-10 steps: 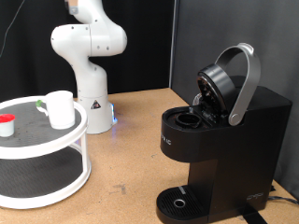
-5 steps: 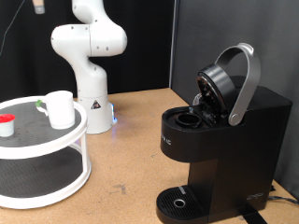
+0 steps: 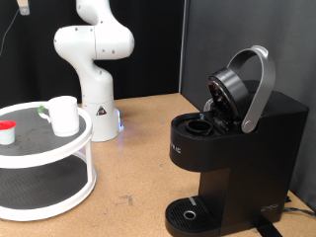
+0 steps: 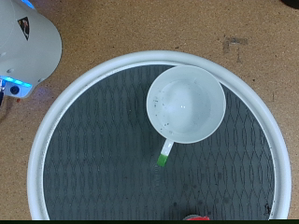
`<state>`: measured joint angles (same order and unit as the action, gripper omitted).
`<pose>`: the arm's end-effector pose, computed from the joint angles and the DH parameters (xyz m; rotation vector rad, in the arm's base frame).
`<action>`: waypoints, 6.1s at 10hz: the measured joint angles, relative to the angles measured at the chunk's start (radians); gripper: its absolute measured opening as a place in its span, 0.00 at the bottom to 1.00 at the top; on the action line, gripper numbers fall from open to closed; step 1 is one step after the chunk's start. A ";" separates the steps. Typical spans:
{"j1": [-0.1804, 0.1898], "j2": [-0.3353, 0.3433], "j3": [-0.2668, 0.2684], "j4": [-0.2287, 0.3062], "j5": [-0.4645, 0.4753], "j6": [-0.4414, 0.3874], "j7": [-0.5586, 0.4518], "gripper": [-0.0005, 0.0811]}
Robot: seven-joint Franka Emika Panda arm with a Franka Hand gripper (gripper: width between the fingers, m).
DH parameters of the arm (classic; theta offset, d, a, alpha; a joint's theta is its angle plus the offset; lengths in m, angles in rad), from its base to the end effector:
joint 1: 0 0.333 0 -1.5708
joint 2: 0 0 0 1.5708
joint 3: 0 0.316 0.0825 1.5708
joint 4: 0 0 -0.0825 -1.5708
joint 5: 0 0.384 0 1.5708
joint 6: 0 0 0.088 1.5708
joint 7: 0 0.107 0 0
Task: Make a cup of coffee with the keurig machine
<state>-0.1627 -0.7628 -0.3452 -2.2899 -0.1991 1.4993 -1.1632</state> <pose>0.2534 -0.2046 0.5884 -2.8634 -1.1182 0.0228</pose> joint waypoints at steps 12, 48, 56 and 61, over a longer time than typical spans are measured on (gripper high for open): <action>-0.013 0.089 -0.120 -0.270 -0.131 0.440 0.049 1.00; -0.013 0.380 -0.270 -0.425 -0.168 0.935 -0.017 0.58; 0.030 0.299 -0.249 -0.334 -0.030 0.724 -0.028 0.57; 0.066 0.272 -0.231 -0.306 0.145 0.639 0.023 0.57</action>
<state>-0.0965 -0.4909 -0.5767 -2.5956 -0.0543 2.1388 -1.1399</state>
